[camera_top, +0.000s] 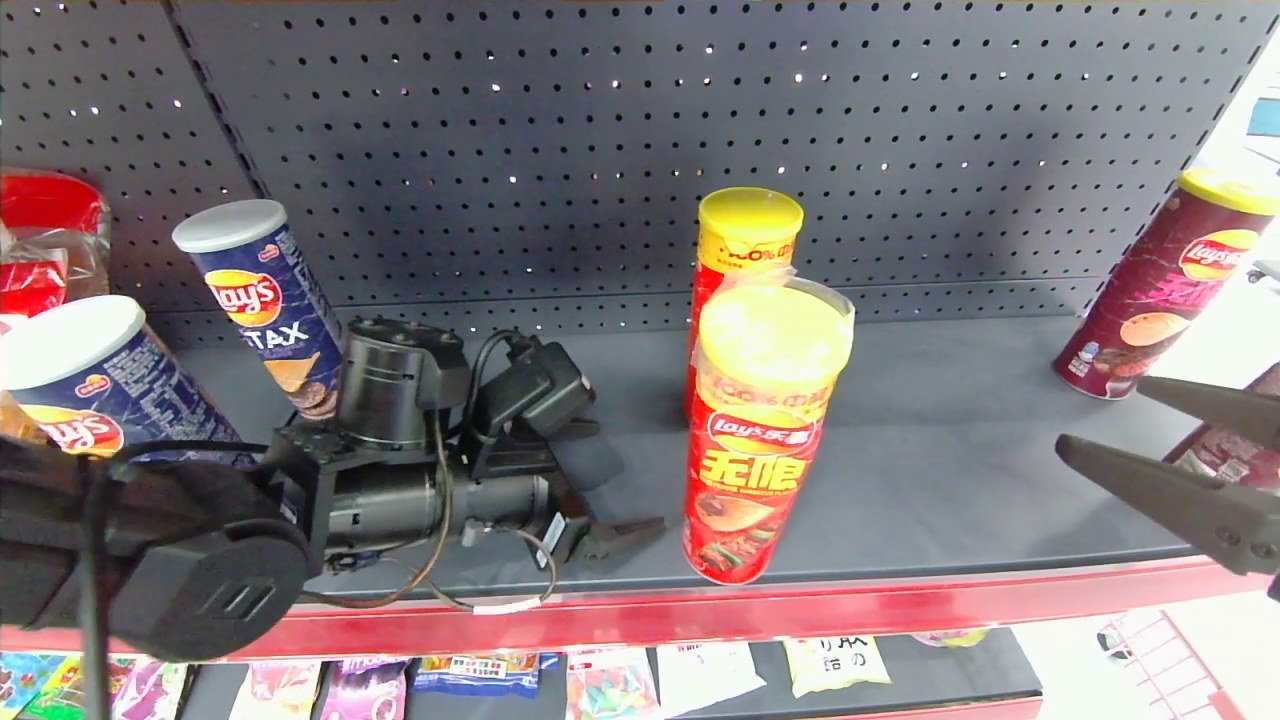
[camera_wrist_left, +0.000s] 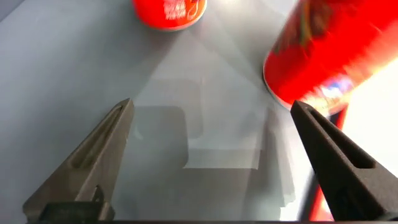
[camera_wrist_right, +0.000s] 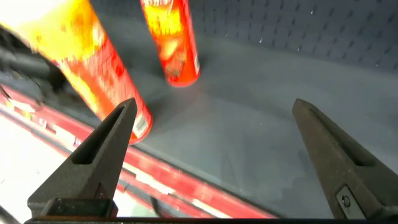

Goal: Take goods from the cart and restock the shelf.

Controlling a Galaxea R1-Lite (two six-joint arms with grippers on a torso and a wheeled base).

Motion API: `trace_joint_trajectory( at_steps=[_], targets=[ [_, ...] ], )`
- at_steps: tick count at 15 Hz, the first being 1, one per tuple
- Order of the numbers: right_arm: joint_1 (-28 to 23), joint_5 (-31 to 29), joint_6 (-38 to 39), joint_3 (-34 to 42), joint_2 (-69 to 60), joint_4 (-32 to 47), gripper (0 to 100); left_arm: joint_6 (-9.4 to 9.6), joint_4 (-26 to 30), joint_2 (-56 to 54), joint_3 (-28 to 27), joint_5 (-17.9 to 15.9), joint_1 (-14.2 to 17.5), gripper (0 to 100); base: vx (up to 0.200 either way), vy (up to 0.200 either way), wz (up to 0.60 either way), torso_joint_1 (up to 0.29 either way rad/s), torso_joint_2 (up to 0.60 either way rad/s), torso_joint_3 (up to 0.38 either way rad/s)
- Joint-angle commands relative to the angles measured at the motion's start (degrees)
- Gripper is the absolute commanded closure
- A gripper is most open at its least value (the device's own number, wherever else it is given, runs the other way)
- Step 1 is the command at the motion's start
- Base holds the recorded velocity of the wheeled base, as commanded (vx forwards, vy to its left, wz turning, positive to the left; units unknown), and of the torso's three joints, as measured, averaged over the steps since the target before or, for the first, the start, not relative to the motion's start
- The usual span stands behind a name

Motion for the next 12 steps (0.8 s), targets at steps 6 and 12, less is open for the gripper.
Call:
trace_joint_trajectory(
  at_steps=[6,12],
  targets=[
    [-0.41,-1.2,-2.85,11.37,-16.09,6.34,0,-6.03,35.31,-56.53,21.37,3.07,6.27,0,0.0,0.0,0.0,0.0,0.0,0.0],
    [-16.76,-7.17,-1.8,5.48,-24.44,27.61,0,-19.92,76.35,-82.2,11.88,19.5,21.21,0,0.0,0.0,0.0,0.0,0.0,0.0]
  ],
)
